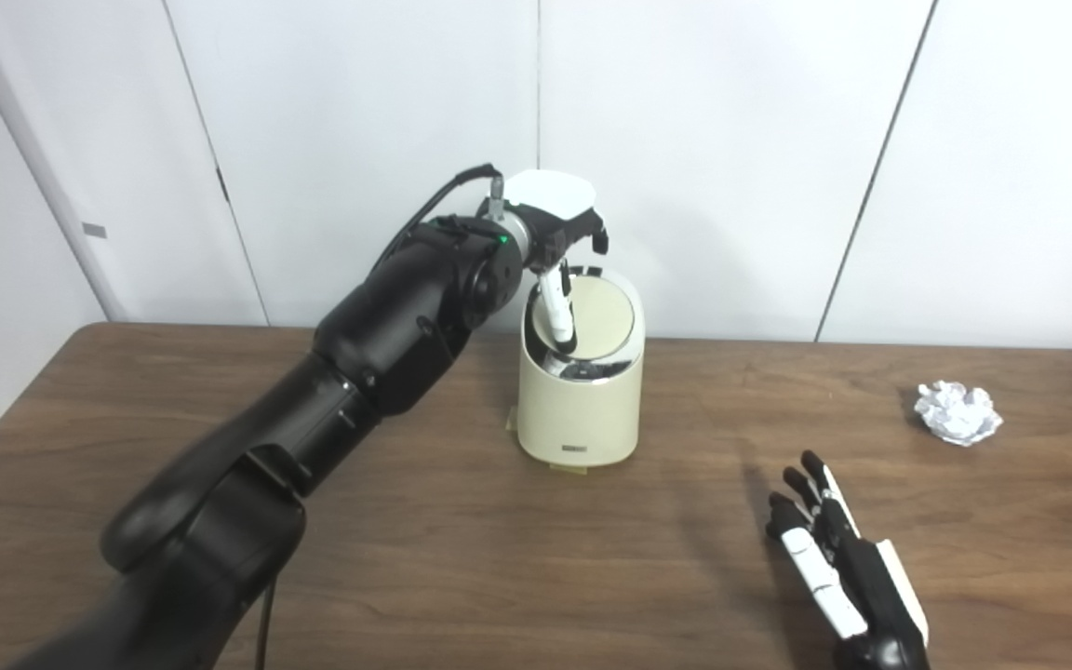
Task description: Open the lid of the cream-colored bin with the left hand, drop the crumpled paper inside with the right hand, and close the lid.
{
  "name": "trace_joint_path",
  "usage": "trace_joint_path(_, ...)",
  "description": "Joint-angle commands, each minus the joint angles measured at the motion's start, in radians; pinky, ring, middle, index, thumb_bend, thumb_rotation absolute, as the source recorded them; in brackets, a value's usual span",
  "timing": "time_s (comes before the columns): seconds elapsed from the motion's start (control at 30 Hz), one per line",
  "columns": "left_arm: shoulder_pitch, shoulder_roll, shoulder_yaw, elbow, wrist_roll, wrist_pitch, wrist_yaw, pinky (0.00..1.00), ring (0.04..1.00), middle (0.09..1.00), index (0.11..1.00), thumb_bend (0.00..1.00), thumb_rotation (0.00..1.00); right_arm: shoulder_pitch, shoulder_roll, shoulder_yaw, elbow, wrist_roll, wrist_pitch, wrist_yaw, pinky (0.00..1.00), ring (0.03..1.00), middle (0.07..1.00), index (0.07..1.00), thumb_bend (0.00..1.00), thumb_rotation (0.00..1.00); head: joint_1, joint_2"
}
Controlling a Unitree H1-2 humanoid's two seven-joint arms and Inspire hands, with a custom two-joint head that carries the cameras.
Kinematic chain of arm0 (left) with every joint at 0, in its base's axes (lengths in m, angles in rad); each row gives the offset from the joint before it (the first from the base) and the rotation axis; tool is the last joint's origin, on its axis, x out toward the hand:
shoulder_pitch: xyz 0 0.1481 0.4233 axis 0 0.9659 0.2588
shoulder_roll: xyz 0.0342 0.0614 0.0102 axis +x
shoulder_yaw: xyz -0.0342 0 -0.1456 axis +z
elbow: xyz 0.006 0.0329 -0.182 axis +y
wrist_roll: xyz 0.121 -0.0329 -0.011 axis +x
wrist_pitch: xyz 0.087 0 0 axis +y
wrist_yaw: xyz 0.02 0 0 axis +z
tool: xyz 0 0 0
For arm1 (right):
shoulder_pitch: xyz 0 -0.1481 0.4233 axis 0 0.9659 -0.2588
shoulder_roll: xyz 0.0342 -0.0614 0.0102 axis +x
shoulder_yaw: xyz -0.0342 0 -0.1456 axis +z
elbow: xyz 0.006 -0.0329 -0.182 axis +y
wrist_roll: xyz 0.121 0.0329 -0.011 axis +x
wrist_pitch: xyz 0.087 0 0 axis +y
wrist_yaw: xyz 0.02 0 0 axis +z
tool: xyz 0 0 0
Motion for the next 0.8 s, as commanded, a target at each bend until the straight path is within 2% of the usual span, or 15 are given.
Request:
trace_joint_path(0.0, 0.026, -0.021, -0.021, -0.004, 0.008, -0.003, -0.011, 0.84, 0.922, 0.901, 0.855, 0.87, 0.10, 0.021, 0.021, -0.001, -0.044, 0.008, -0.012, -0.001, 0.84, 0.905, 0.956, 0.990, 0.54, 0.73, -0.001, 0.001)
trace_joint_path(0.2, 0.005, -0.024, 0.004, 0.004, -0.003, 0.003, -0.026, 0.80, 0.908, 0.898, 0.851, 0.89, 0.10, 0.017, 0.018, -0.001, -0.039, 0.001, -0.008, -0.003, 0.84, 0.903, 0.954, 0.988, 0.55, 0.74, 0.001, 0.000)
trace_joint_path(0.57, -0.070, -0.023, 0.102, -0.030, -0.063, 0.076, -0.087, 0.73, 0.881, 0.924, 0.862, 0.90, 0.07, 0.012, 0.014, -0.003, -0.024, 0.007, -0.016, 0.001, 0.85, 0.905, 0.956, 0.991, 0.55, 0.73, 0.009, -0.005)
trace_joint_path(0.77, -0.090, -0.007, 0.117, -0.057, -0.065, 0.092, -0.091, 0.76, 0.908, 0.946, 0.855, 0.91, 0.08, 0.010, 0.011, -0.005, -0.019, 0.005, -0.011, -0.001, 0.85, 0.901, 0.953, 0.988, 0.55, 0.73, 0.016, -0.005)
